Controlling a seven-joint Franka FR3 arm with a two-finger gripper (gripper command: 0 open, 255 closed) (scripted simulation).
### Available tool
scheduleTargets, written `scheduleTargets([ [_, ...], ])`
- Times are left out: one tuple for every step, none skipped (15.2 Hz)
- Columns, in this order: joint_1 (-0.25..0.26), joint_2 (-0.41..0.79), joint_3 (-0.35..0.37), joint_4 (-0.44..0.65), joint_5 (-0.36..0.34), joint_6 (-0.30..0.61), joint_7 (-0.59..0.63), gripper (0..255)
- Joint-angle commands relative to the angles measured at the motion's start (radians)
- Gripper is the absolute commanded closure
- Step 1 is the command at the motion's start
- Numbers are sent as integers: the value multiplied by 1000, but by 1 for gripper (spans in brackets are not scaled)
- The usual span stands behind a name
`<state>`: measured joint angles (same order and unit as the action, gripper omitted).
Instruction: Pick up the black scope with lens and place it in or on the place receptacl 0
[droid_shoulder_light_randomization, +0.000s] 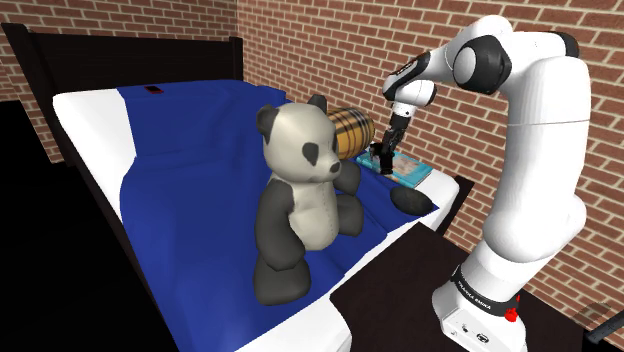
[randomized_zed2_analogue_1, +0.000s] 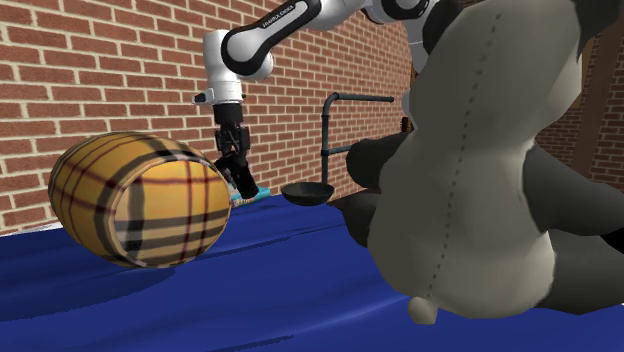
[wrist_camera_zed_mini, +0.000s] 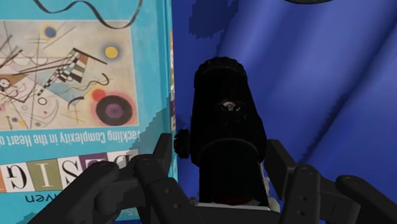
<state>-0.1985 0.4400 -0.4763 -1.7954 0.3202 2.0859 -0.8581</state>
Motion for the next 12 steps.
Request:
scheduleTargets([
  [4, -17, -5, 3, -10, -18, 7, 255],
  [5, -24, -7, 8, -14, -28, 10, 255],
  [6, -30, -9, 13, -18, -39, 13, 255],
  [8, -37, -11, 18, -23, -49, 17, 255],
  [9, -43, -13, 23, -27, -60, 20, 255],
  [10, -49, -15, 28, -31, -70, 23, 255],
  [11, -55, -16, 34, -35, -81, 26, 255],
  [11, -57, -17, 36, -36, -85, 27, 255],
  [23, -99, -25, -18, -53, -69, 29, 255],
  [34, -142, -33, -70, -70, -54, 33, 255],
  [44, -184, -41, -120, -89, -41, 38, 255],
  [53, -227, -48, -169, -110, -28, 44, 255],
])
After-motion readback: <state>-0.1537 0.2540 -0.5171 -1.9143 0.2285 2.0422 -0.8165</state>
